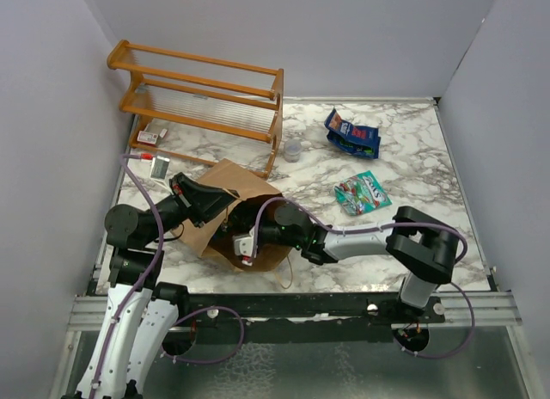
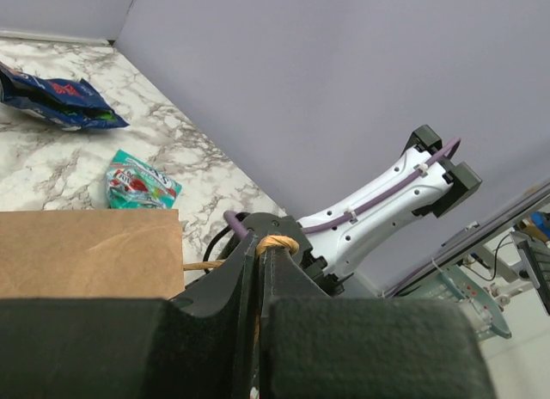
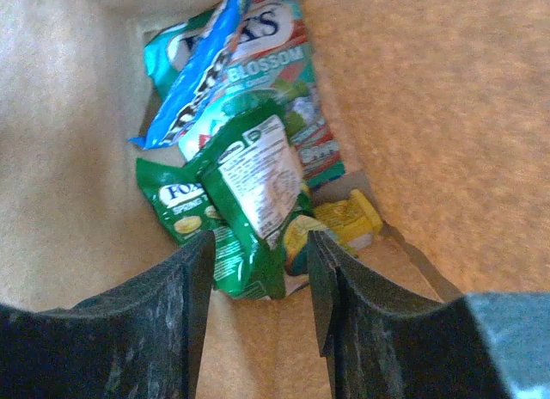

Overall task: Take the snacks out of the paper bag
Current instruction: Take out the snack from the paper bag.

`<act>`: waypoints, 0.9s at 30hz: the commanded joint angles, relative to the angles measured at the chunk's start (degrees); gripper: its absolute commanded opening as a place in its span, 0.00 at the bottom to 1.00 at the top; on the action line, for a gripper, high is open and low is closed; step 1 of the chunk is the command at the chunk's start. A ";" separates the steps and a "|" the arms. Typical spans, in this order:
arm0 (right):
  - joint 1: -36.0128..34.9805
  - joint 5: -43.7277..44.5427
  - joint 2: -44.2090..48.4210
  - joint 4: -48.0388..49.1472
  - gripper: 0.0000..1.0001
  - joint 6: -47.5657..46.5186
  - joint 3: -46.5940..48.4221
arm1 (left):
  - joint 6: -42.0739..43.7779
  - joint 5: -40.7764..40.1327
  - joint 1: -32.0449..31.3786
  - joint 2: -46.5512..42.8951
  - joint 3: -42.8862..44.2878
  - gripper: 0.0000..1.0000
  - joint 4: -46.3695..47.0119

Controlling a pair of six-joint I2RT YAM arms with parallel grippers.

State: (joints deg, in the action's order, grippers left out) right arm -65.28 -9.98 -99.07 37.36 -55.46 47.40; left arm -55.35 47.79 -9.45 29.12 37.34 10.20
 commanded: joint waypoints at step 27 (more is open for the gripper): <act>4.22 0.35 -19.77 -15.76 0.76 -9.25 20.49 | -0.55 1.43 -0.13 -0.64 2.24 0.00 2.66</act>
State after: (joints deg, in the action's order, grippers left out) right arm -61.08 -11.66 -115.37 23.29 -64.75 64.77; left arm -55.40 47.81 -9.45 28.99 37.54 10.22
